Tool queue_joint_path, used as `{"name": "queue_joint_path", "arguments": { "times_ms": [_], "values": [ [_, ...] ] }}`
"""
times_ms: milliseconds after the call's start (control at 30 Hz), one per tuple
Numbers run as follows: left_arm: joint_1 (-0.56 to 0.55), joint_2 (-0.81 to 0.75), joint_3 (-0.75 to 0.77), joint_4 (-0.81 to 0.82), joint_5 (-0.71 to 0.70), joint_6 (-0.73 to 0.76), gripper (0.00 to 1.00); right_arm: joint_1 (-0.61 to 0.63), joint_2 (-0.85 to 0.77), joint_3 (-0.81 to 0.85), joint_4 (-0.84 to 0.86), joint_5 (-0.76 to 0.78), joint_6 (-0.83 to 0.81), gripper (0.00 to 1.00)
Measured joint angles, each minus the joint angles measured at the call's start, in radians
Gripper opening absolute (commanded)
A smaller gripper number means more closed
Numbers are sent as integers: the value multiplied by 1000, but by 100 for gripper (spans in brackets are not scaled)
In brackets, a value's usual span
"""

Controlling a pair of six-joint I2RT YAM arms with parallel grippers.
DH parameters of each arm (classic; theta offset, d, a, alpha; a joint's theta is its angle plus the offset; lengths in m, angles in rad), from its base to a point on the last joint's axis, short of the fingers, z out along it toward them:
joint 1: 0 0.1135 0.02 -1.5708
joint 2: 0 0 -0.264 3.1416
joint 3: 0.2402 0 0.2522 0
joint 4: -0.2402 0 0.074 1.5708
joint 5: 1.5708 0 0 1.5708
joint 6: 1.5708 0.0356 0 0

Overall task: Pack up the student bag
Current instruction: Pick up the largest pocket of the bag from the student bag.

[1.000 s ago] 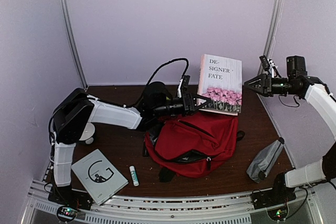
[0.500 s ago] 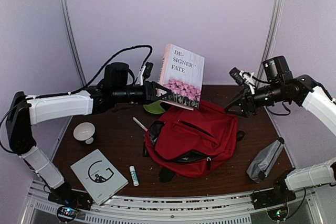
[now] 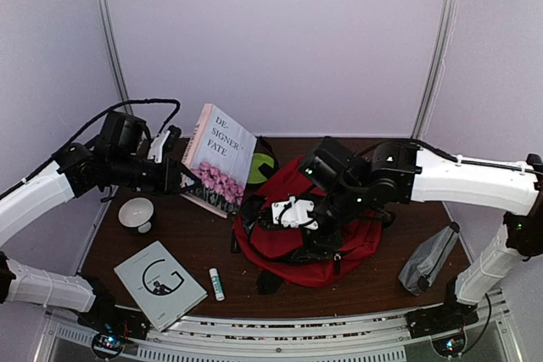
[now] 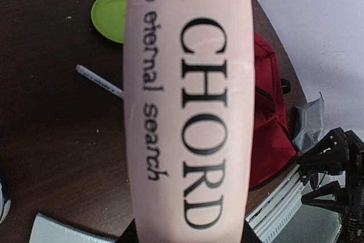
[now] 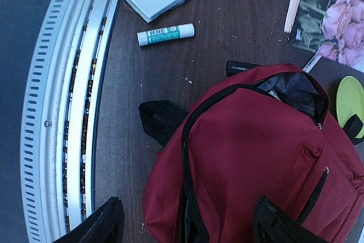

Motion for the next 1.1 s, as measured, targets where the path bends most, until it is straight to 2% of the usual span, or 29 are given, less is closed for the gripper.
{"name": "queue_joint_path", "arguments": {
  "times_ms": [267, 433, 533, 567, 667, 733, 867, 1100],
  "values": [
    [22, -167, -19, -231, -48, 21, 35, 75, 228, 142, -12, 100, -14, 80],
    [29, -199, -40, -308, -52, 22, 35, 82, 328, 171, -22, 183, 7, 74],
    [29, -197, -41, -323, -48, 21, 35, 80, 370, 171, -26, 243, 32, 63],
    [29, -197, -42, -322, -45, 21, 35, 79, 377, 171, -26, 260, 37, 56],
    [29, -192, -45, -321, -30, 22, 35, 72, 381, 171, -18, 325, 69, 24],
    [29, -183, -50, -322, -18, 23, 35, 62, 381, 171, -15, 346, 79, 12],
    [29, -178, -68, -314, 37, 32, 34, 2, 340, 150, -6, 319, 116, 3],
    [32, -156, -97, -268, 229, 59, 31, -237, 30, 87, -22, 211, 163, 0]
  ]
}}
